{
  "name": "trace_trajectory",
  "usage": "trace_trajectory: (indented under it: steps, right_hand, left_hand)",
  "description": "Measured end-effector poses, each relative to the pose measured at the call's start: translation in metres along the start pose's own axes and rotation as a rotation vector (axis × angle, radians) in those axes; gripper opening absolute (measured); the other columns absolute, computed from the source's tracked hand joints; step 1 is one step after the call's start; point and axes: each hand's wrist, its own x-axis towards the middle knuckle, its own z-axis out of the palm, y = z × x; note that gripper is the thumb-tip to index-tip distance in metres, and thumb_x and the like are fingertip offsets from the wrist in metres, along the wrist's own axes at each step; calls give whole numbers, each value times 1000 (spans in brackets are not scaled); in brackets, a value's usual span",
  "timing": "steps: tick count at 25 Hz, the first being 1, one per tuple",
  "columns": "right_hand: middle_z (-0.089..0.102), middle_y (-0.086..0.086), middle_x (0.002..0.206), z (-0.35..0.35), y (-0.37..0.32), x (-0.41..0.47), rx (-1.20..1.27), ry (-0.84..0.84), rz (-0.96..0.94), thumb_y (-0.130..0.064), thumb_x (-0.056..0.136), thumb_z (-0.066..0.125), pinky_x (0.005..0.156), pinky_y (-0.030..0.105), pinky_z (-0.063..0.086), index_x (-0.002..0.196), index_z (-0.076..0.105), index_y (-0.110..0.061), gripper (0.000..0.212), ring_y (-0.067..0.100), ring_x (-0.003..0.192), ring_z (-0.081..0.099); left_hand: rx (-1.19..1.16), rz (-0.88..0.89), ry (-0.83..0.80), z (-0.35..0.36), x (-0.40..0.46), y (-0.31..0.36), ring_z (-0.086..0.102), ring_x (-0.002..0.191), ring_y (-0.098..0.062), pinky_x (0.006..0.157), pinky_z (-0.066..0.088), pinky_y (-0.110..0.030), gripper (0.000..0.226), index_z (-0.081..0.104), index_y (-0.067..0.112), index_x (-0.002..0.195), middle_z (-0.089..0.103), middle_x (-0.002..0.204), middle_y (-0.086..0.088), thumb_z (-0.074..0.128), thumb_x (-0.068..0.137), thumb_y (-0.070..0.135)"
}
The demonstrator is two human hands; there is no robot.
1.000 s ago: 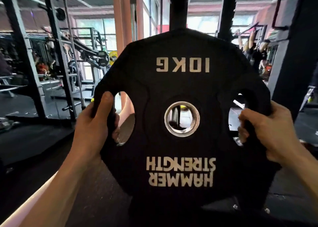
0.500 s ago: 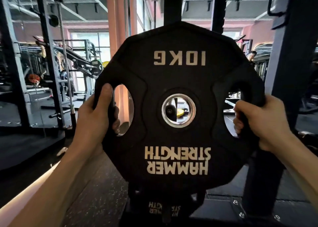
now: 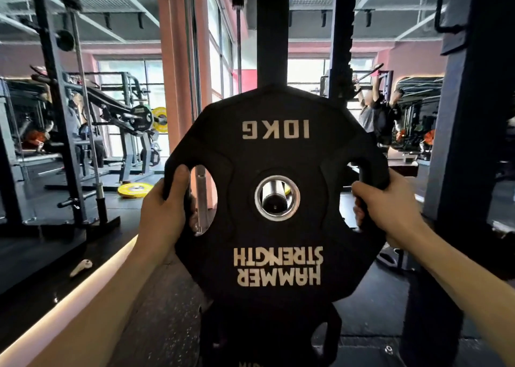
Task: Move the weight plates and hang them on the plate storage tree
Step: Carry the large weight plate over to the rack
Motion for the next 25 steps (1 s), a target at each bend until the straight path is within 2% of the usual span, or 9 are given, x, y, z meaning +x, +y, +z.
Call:
trace_trajectory:
  steps: [5, 7, 10, 14, 16, 18, 21, 22, 25]
  right_hand:
    - [48, 13, 47, 14, 32, 11, -46, -3, 73, 2, 77, 58, 43, 32, 42, 72, 47, -5, 14, 24, 40, 45]
    - [48, 14, 48, 17, 39, 17, -46, 2, 73, 1, 78, 59, 41, 31, 42, 75, 47, -5, 14, 23, 39, 45]
    - [48, 15, 51, 21, 45, 23, -22, 22, 26, 1, 80, 60, 40, 29, 41, 77, 45, -6, 17, 21, 38, 45]
    - [48, 16, 50, 27, 55, 34, -18, 37, -54, 4, 81, 59, 37, 28, 41, 75, 45, -6, 19, 21, 35, 45]
    - [48, 16, 50, 32, 62, 42, 12, 24, -44, 3, 82, 59, 38, 29, 41, 76, 44, -6, 19, 21, 35, 44]
    - [48, 16, 50, 37, 68, 51, 7, 7, -20, 2, 83, 58, 38, 28, 43, 78, 45, -6, 16, 20, 36, 44]
    - [49, 13, 48, 46, 81, 67, 0, -2, 4, 2, 83, 57, 38, 28, 43, 80, 48, -3, 11, 21, 37, 46]
    - [49, 13, 48, 48, 85, 75, -6, -11, 5, 2, 82, 57, 40, 29, 43, 79, 49, -3, 10, 21, 37, 46]
    - [49, 14, 50, 56, 96, 96, -32, -25, 0, 0, 82, 56, 43, 31, 44, 75, 50, -3, 9, 23, 39, 47]
  left_hand:
    - [61, -21, 35, 8, 11, -30, 56, 63, -29, 67, 44, -49, 67, 59, 19, 64, 62, 66, -13, 58, 65, 87]
    - [40, 1, 21, 16, 14, -37, 53, 53, -28, 60, 45, -41, 59, 55, 18, 61, 58, 59, -14, 57, 79, 74]
    - [19, 67, 0, 25, 20, -49, 47, 41, -26, 46, 42, -28, 51, 49, 11, 66, 51, 54, -15, 51, 96, 52]
    - [40, 152, 6, 30, 29, -68, 49, 36, -18, 40, 42, -21, 53, 53, -3, 82, 53, 54, -14, 45, 100, 47]
    - [103, 182, 50, 35, 37, -71, 50, 35, -8, 42, 41, -14, 48, 54, 0, 81, 54, 56, -9, 45, 101, 43]
    - [113, 207, 58, 40, 49, -75, 53, 40, -7, 52, 47, -22, 45, 54, 9, 78, 56, 57, -6, 47, 99, 49]
    - [76, 187, 15, 43, 77, -88, 57, 50, -28, 65, 53, -47, 56, 52, 14, 76, 59, 60, -12, 51, 84, 69]
    - [83, 175, 5, 44, 87, -93, 56, 52, -29, 67, 52, -53, 58, 53, 15, 76, 59, 61, -12, 51, 81, 73]
    - [74, 137, 0, 55, 106, -102, 57, 59, -29, 70, 52, -56, 49, 56, 26, 74, 60, 64, -6, 54, 78, 76]
